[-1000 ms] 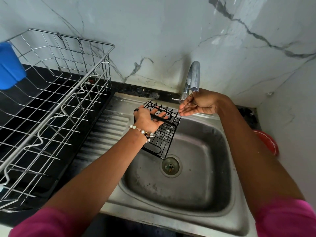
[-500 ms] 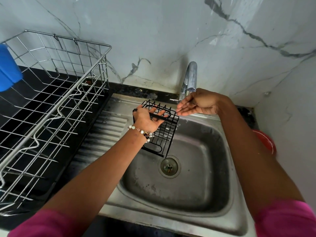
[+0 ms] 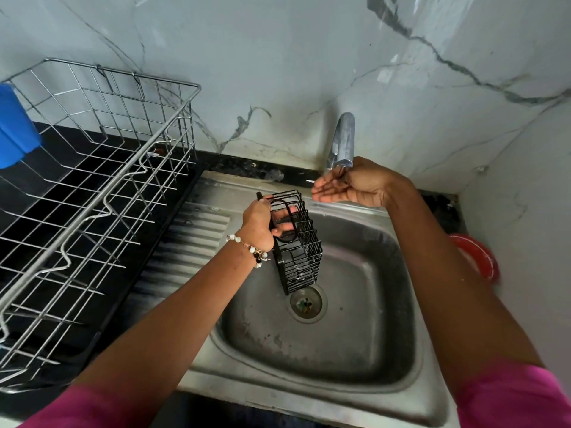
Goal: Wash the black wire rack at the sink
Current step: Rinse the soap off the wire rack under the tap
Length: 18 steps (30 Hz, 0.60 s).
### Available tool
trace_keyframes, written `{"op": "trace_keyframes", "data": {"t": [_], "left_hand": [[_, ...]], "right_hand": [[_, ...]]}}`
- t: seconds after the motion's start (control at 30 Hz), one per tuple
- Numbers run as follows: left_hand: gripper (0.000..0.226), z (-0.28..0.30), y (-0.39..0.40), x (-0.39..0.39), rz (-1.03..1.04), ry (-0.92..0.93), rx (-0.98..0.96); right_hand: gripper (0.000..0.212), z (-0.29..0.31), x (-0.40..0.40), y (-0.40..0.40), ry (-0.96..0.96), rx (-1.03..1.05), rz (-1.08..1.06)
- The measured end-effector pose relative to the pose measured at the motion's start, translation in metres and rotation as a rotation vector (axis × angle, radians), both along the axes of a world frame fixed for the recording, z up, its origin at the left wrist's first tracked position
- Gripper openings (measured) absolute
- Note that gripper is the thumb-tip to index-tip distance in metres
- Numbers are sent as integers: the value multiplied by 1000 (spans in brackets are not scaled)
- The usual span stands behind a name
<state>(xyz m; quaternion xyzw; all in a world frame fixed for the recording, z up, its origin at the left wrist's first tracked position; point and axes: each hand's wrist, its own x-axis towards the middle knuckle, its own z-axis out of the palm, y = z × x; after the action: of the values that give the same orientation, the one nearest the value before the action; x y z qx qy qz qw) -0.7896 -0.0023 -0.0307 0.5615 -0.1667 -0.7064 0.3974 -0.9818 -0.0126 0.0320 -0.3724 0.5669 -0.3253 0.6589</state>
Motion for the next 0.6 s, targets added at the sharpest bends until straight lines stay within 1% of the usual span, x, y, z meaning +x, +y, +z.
{"op": "trace_keyframes", "data": {"t": [0.07,0.1,0.2,0.3,0.33,0.43,0.53,0.57,0.6], "left_hand": [[25,4,1,2,-90,-75,-43],[26,6,2,2,-134,-117,-67],[25,14,7,3,-247,-172,-135],[28,17,8,4,-346,-234,-188],[29,17,9,4,-366,-250,-198],[29,13,10,2,-394,-275,-208],[29,9,9,1,-403,-282,-220],[30,8,9,2,-402,-288,-223],[30,8,8,3,-401,-292,-226]], "right_hand": [[31,0,2,0,-100,-10,-5],[30,0,3,0,-104,-11,-11],[28,-2,2,0,-9,9,-56],[34,0,-3,3,-111,18,-77],[34,2,-5,3,-106,23,-69],[29,6,-8,6,40,26,-67],[33,4,-12,7,-6,37,-64],[33,3,-12,7,14,42,-57],[31,3,-11,6,78,48,-50]]}}
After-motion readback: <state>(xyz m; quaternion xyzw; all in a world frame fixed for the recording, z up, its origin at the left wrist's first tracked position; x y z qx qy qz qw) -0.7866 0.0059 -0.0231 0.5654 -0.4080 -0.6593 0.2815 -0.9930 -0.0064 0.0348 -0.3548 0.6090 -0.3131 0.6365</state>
